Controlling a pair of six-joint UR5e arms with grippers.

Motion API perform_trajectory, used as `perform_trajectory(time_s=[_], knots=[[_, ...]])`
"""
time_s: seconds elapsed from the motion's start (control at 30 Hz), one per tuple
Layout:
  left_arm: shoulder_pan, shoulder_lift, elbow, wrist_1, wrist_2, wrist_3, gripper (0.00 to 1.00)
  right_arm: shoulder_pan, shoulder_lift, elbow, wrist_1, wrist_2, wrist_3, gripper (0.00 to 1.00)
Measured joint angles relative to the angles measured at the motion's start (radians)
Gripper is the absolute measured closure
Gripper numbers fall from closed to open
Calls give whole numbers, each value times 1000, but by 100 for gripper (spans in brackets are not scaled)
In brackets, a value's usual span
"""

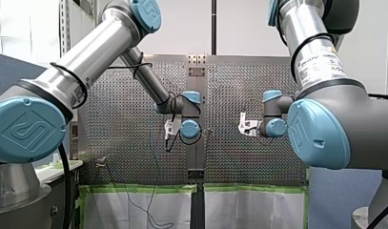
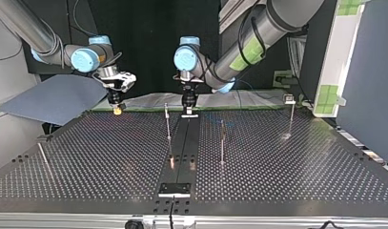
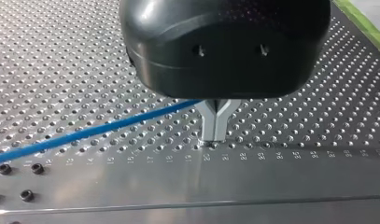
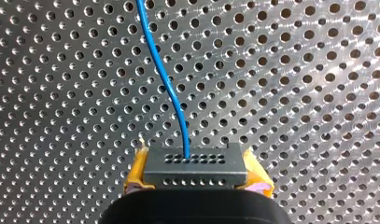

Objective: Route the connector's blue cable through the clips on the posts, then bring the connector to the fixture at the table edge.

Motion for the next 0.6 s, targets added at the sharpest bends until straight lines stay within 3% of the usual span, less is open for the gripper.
perform_trajectory(time_s=[0.3, 0.6], knots=[[3, -46, 29, -18, 7, -8, 100, -2, 1, 0, -1, 0, 1, 100], [9, -55, 77, -42, 5, -12, 100, -14, 3, -1, -8, 0, 7, 100]])
